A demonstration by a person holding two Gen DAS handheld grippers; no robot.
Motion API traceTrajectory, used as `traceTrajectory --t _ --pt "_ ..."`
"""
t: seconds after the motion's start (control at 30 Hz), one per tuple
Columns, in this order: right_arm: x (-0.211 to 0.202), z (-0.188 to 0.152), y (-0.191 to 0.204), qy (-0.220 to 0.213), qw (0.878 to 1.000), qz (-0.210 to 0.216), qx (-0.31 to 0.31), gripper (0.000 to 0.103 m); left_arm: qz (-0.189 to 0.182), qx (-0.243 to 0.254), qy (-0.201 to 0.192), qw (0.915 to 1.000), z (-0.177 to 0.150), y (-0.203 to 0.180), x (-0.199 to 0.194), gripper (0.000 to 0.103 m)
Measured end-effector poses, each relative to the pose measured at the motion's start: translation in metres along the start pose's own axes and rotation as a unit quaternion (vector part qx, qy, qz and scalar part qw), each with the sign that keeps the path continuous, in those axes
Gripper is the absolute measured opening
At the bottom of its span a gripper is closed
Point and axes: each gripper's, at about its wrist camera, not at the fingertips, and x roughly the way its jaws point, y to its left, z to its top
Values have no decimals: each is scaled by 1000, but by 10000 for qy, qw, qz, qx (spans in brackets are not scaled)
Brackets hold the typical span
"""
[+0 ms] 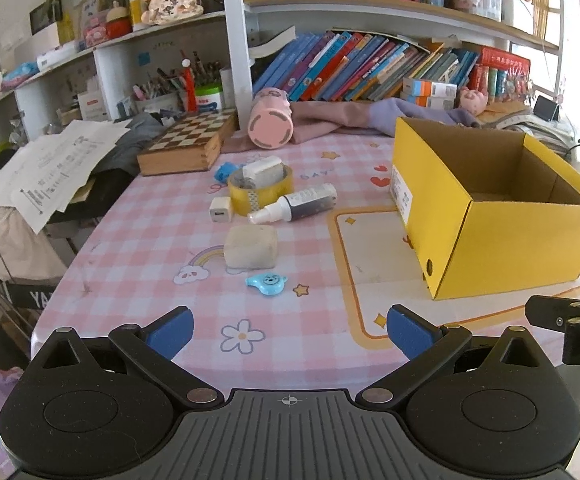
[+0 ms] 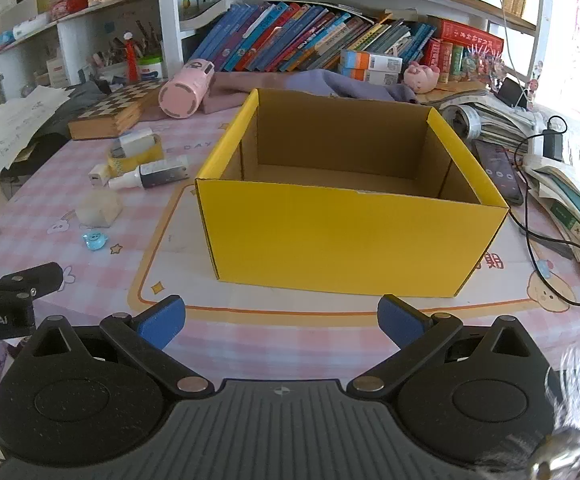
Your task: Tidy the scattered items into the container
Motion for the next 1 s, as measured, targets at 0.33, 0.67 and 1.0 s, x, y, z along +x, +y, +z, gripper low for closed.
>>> traceTrajectory --t 0.33,0.67,1.0 --pt "-2 -1 4 -13 10000 -16 -57 103 -306 106 27 9995 -2 -3 -1 103" --pt "-3 -2 4 24 10000 -22 -69 103 -291 267 26 9992 -2 -7 -4 103" --pt "-5 -6 7 -18 9997 49 -232 103 -422 165 148 9989 -3 -3 -1 103"
